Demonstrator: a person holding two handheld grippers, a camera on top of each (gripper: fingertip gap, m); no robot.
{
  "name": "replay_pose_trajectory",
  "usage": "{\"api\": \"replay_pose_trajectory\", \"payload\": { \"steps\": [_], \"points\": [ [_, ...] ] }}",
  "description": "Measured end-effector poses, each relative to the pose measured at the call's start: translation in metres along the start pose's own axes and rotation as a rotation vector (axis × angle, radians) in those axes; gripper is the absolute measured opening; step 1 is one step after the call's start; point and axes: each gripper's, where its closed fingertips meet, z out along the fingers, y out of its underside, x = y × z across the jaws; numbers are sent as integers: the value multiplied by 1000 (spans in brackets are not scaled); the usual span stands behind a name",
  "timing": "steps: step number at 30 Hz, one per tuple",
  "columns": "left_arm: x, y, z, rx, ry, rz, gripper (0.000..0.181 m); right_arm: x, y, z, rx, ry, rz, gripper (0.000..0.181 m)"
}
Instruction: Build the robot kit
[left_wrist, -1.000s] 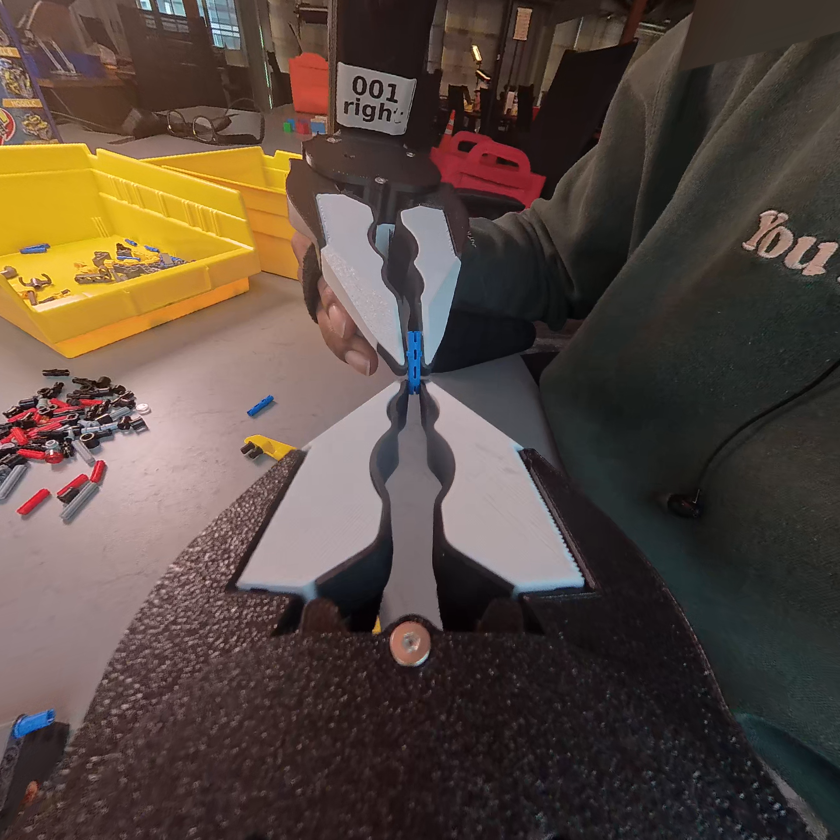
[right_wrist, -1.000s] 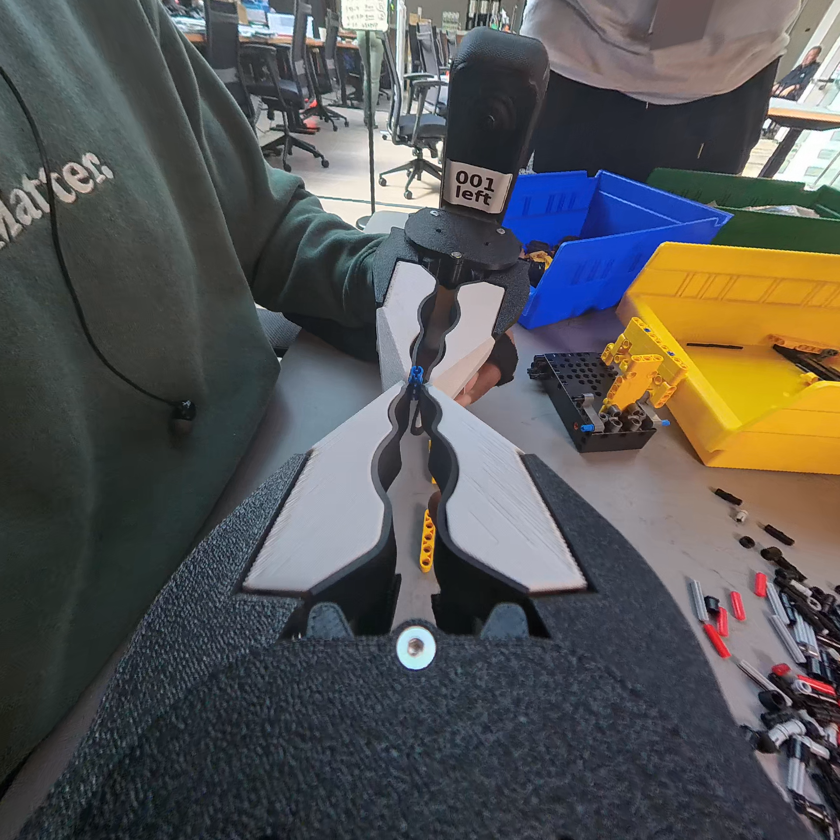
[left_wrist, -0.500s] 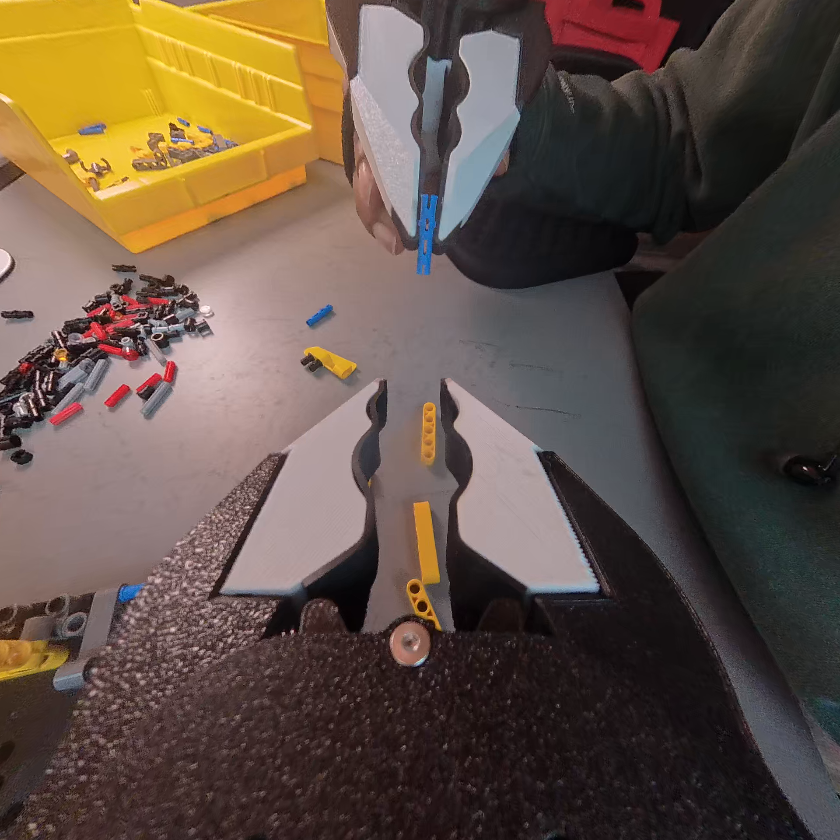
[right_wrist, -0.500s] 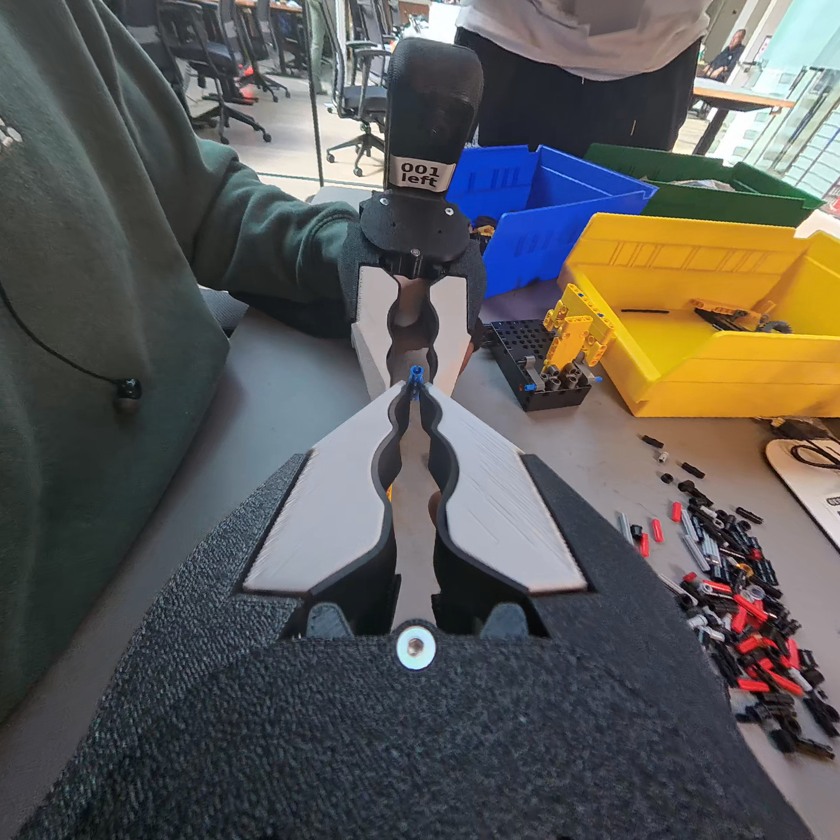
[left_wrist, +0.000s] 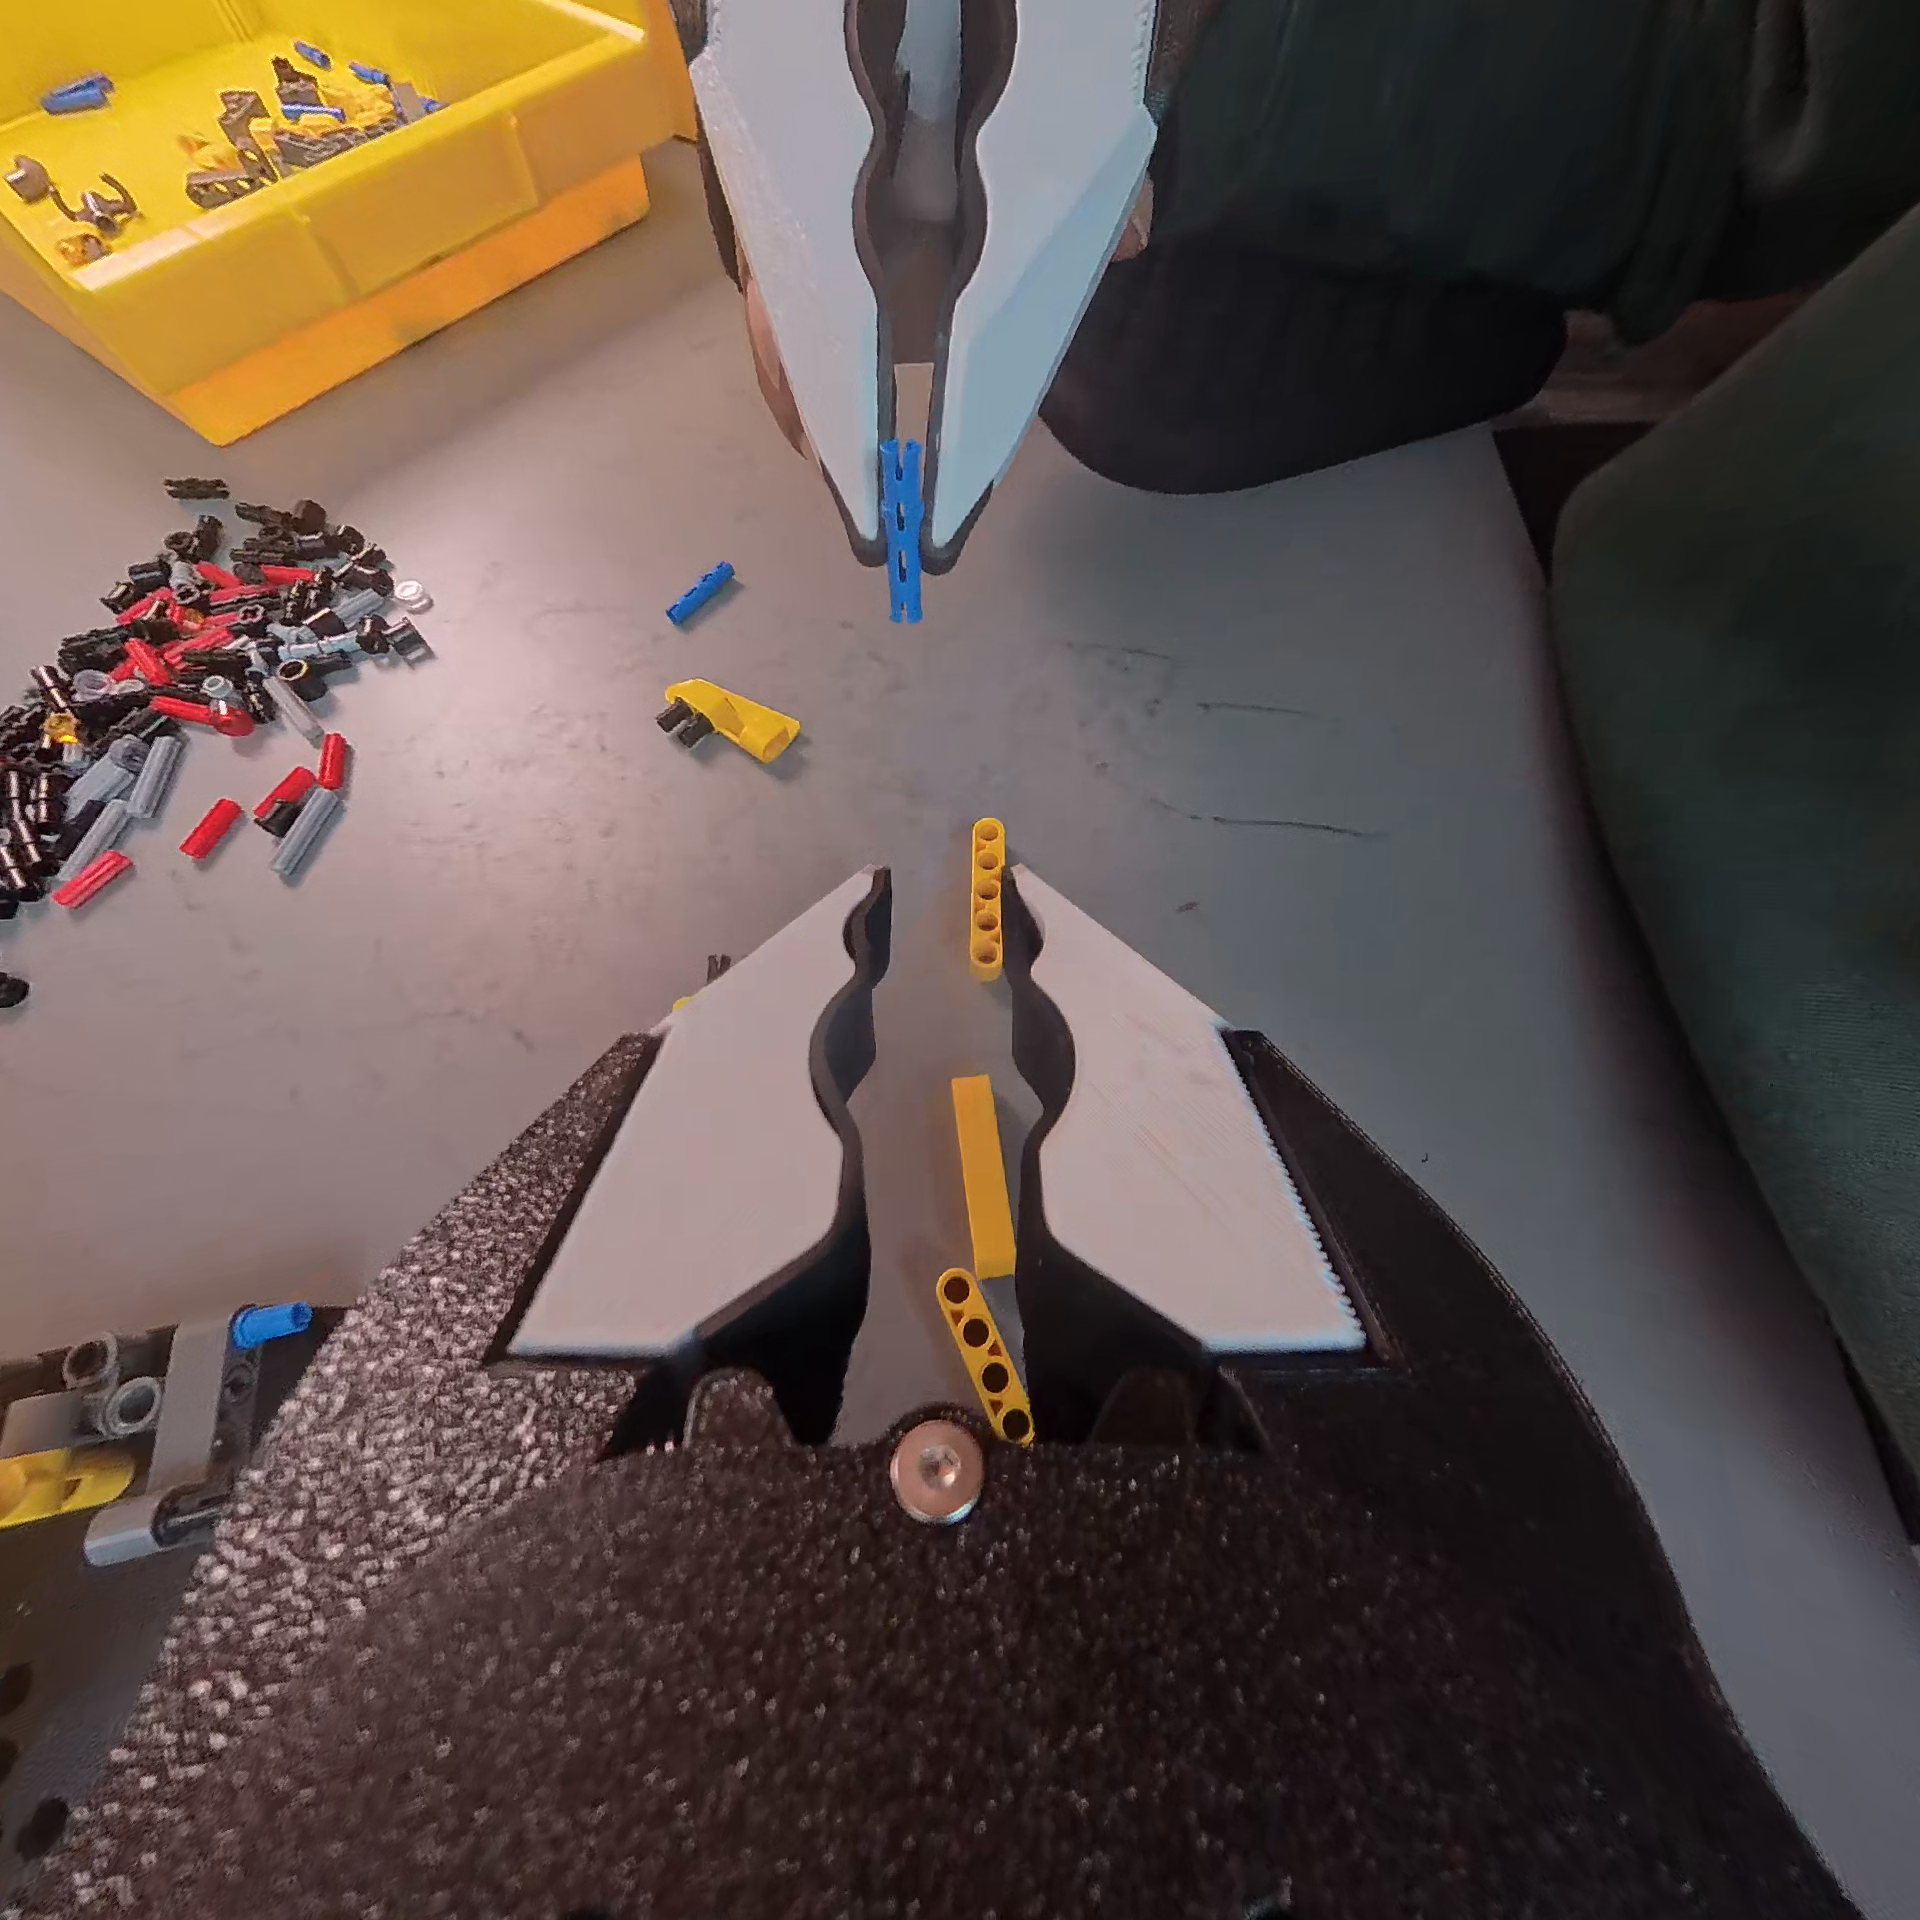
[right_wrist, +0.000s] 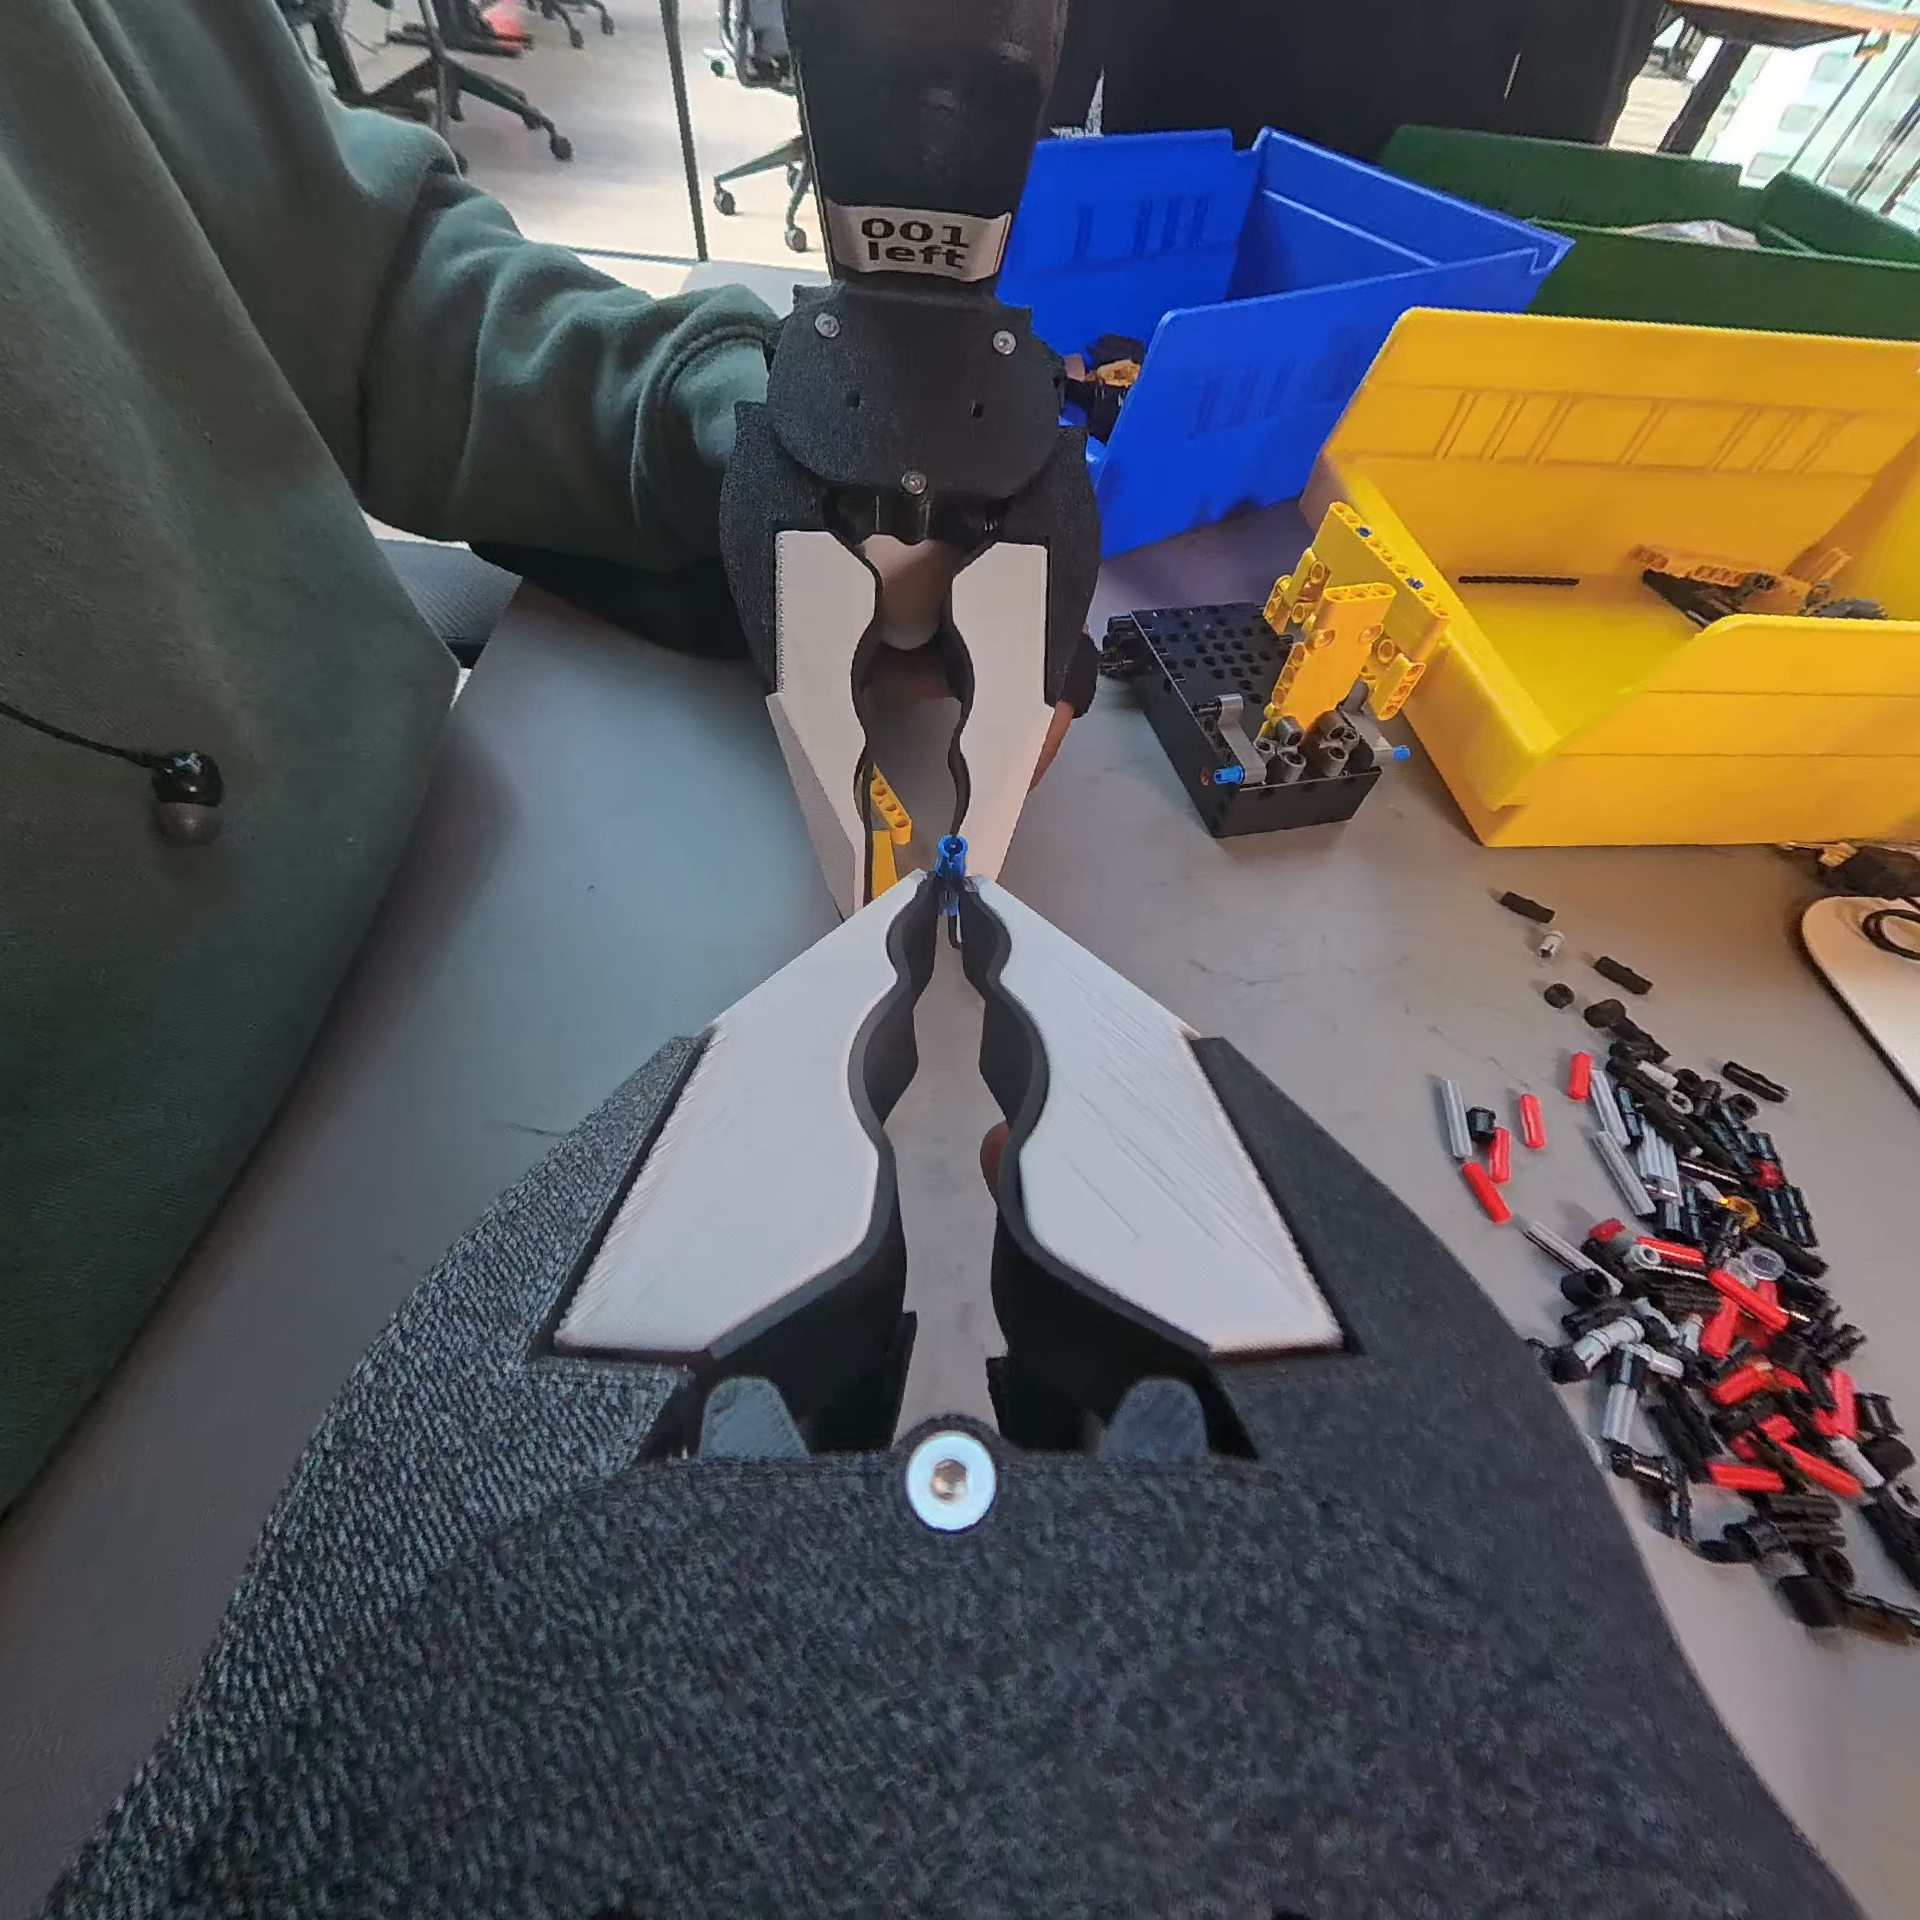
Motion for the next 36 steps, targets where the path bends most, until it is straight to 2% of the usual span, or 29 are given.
{"api": "replay_pose_trajectory", "payload": {
  "steps": [24,36],
  "points": [
    [9,17,7,-105,38,31,26,1,10,2,-28,-3,23,3],
    [13,25,12,-158,42,54,25,-15,35,6,-182,-74,11,3]
  ]
}}
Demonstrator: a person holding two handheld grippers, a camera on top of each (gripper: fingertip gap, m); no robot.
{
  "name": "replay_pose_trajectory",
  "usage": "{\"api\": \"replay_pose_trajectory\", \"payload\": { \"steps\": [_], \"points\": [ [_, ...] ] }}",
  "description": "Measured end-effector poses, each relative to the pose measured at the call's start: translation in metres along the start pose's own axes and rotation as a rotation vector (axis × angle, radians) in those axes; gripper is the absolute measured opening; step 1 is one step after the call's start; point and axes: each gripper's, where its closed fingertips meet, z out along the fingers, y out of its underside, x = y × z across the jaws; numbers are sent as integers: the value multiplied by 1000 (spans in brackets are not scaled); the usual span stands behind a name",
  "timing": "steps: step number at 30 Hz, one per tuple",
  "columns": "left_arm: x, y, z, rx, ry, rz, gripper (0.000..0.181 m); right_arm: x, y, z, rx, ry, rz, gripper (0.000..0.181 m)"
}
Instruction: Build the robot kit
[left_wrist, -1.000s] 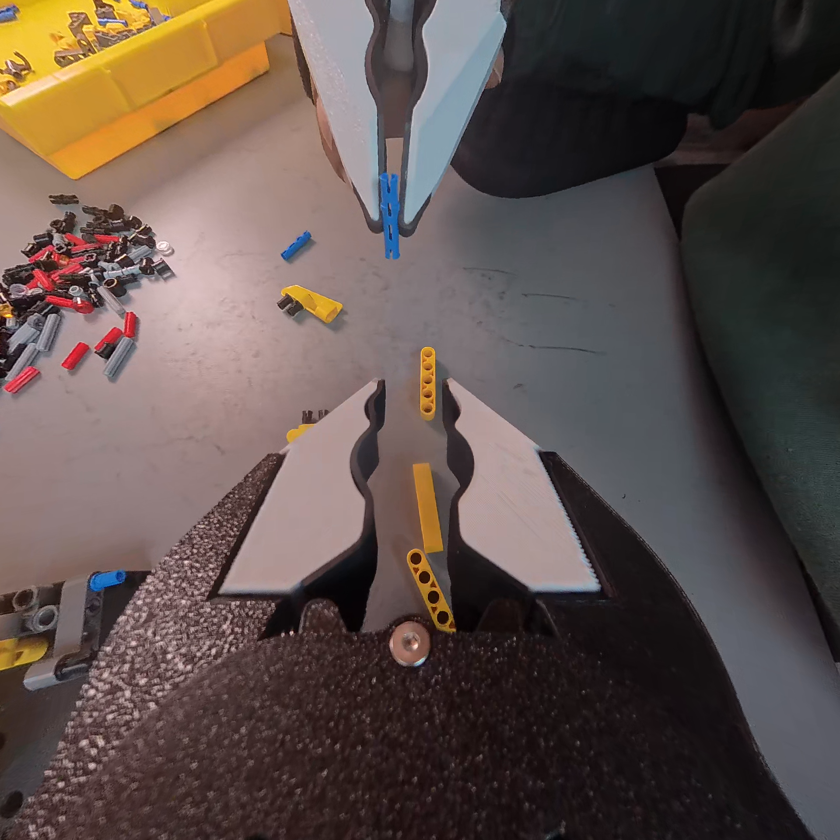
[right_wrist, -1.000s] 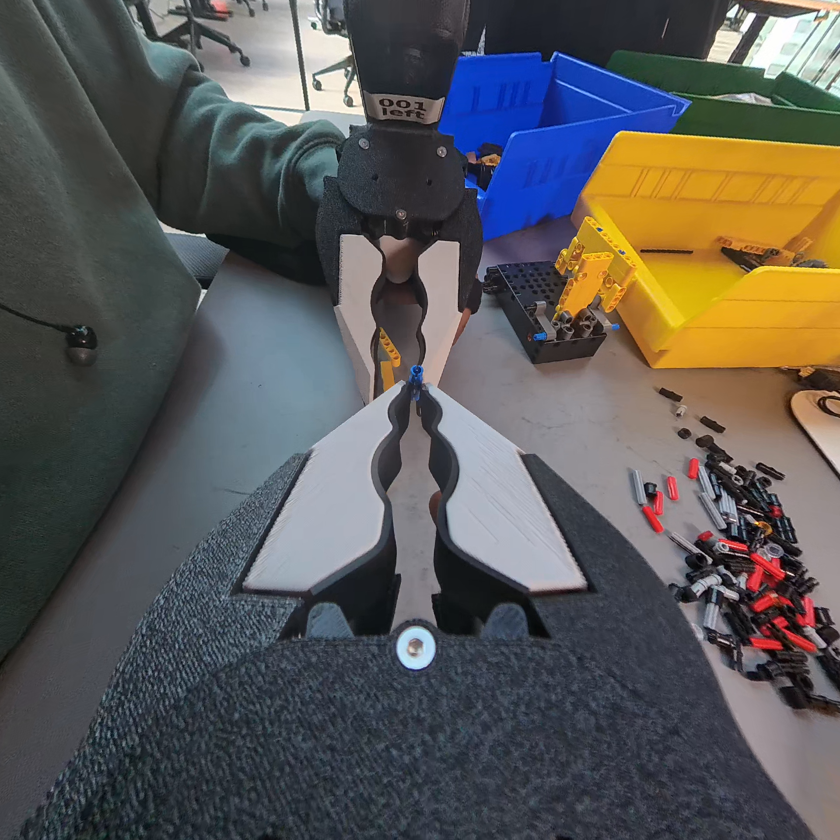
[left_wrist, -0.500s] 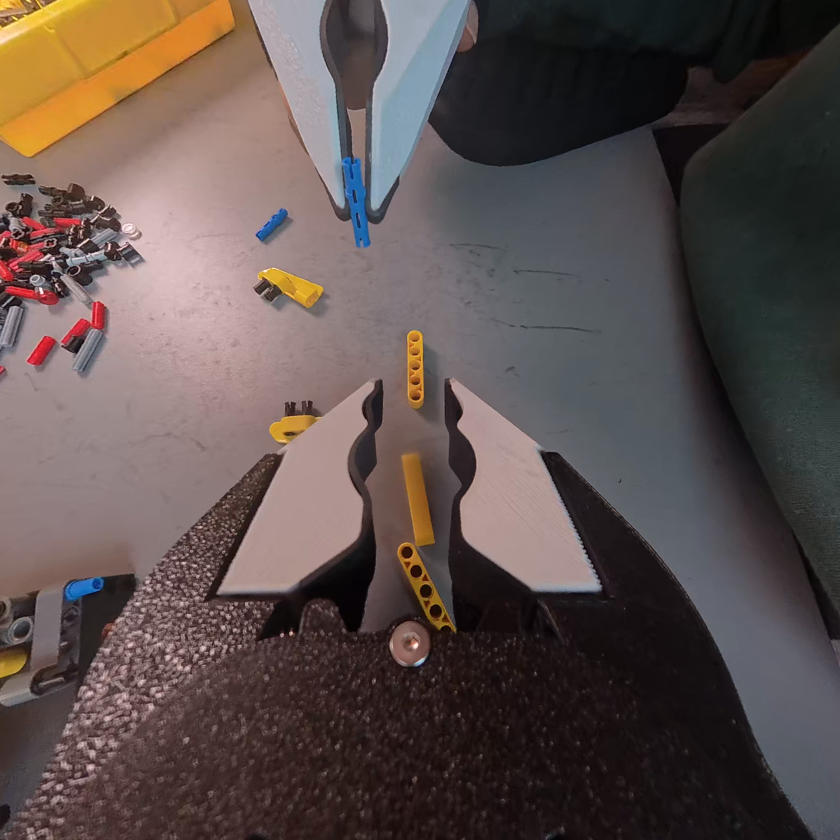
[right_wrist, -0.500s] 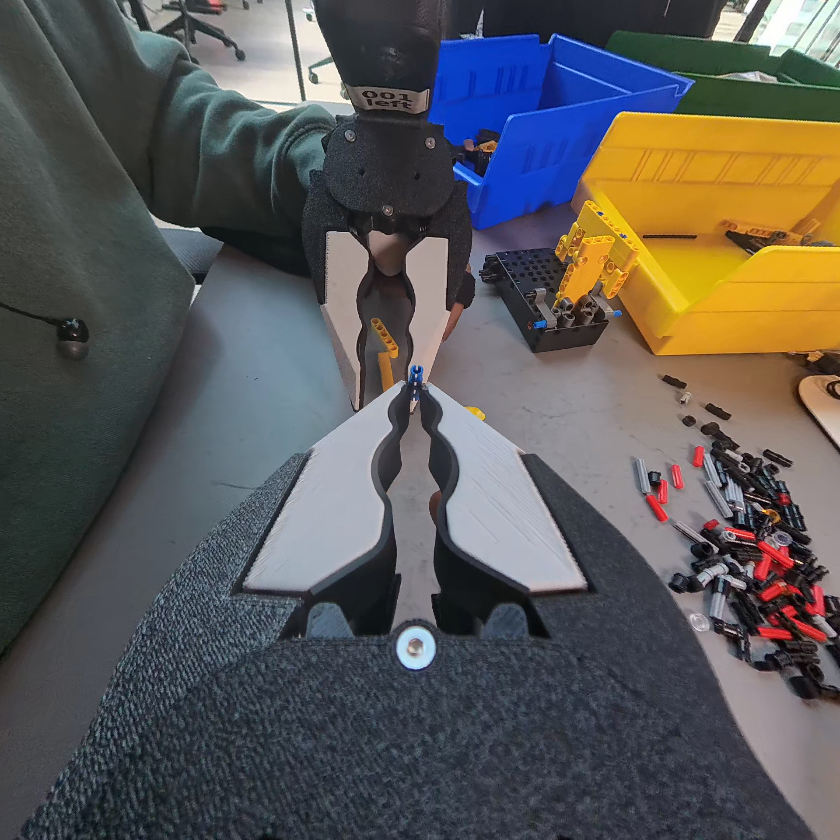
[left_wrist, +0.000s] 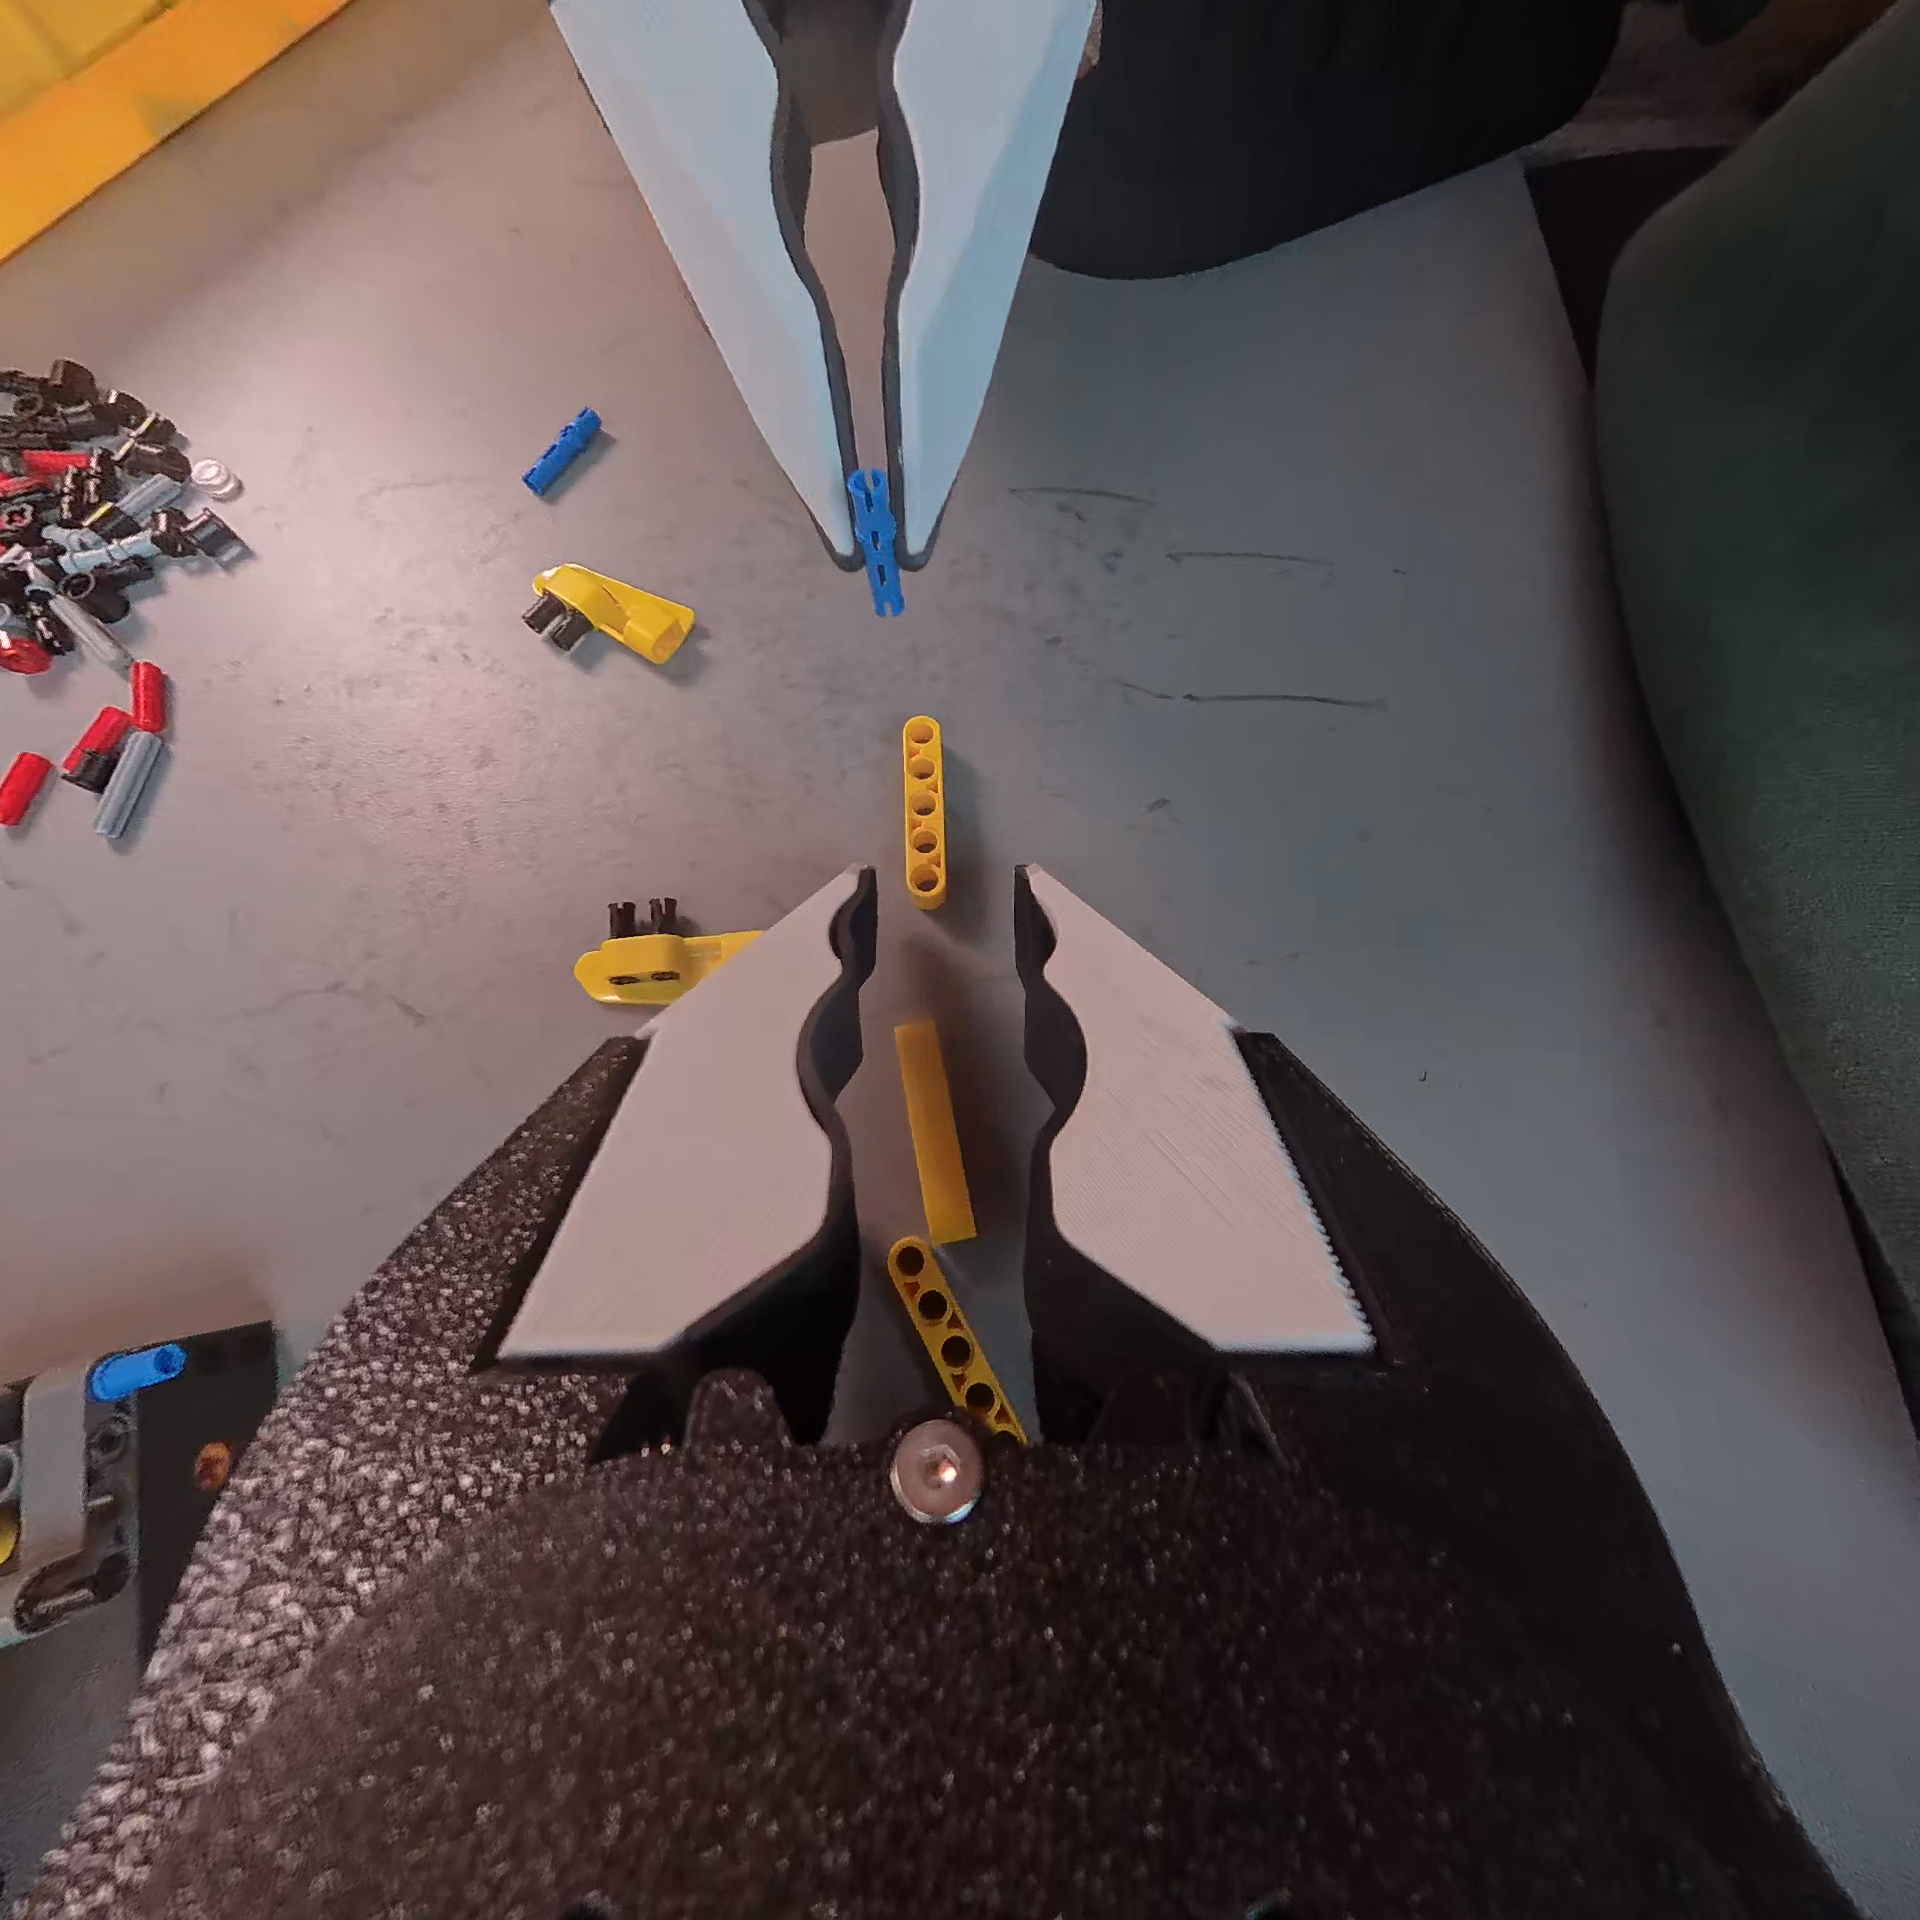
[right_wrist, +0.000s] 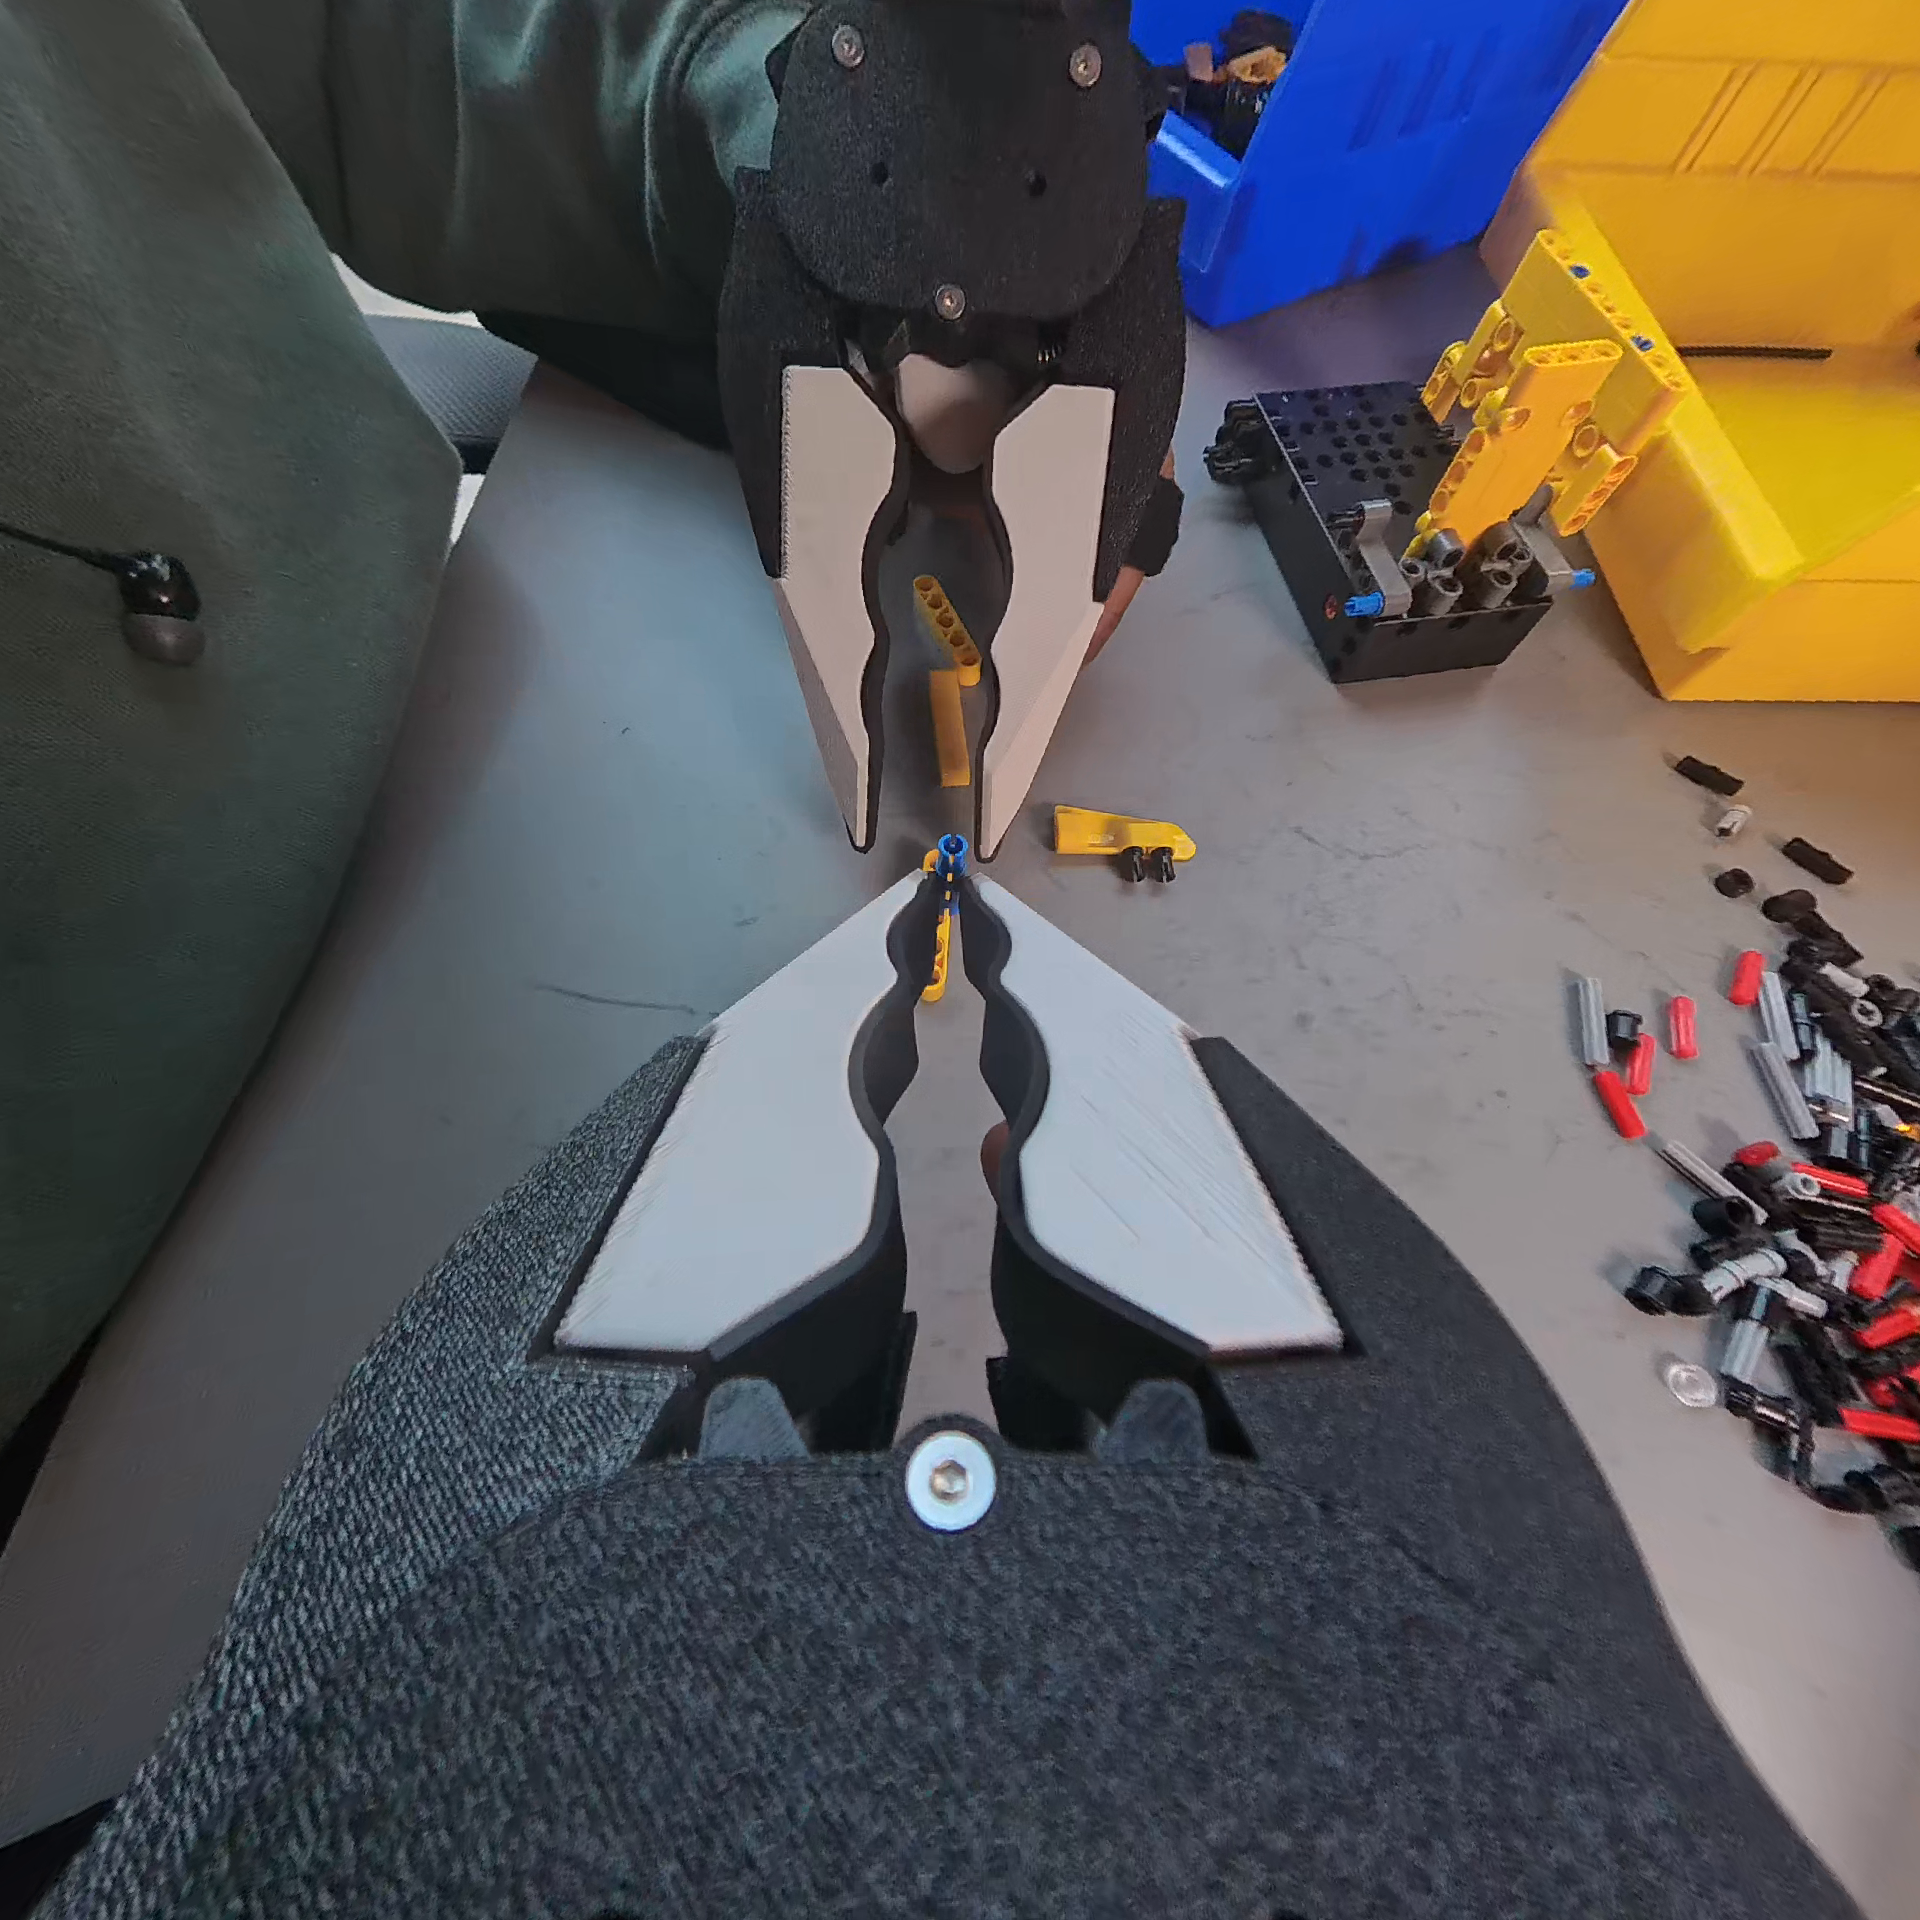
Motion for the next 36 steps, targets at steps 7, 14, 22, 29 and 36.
{"api": "replay_pose_trajectory", "payload": {
  "steps": [7,14,22,29,36],
  "points": [
    [3,3,2,-22,8,7,22,1,0,0,2,10,-3,3],
    [5,5,3,-36,14,14,22,1,1,1,0,13,-4,3],
    [8,6,4,-46,28,17,20,2,2,2,-4,13,-1,3],
    [8,7,4,-46,32,14,19,2,2,2,-7,17,-5,3],
    [8,7,4,-47,34,12,19,2,1,1,-7,22,-8,3]
  ]
}}
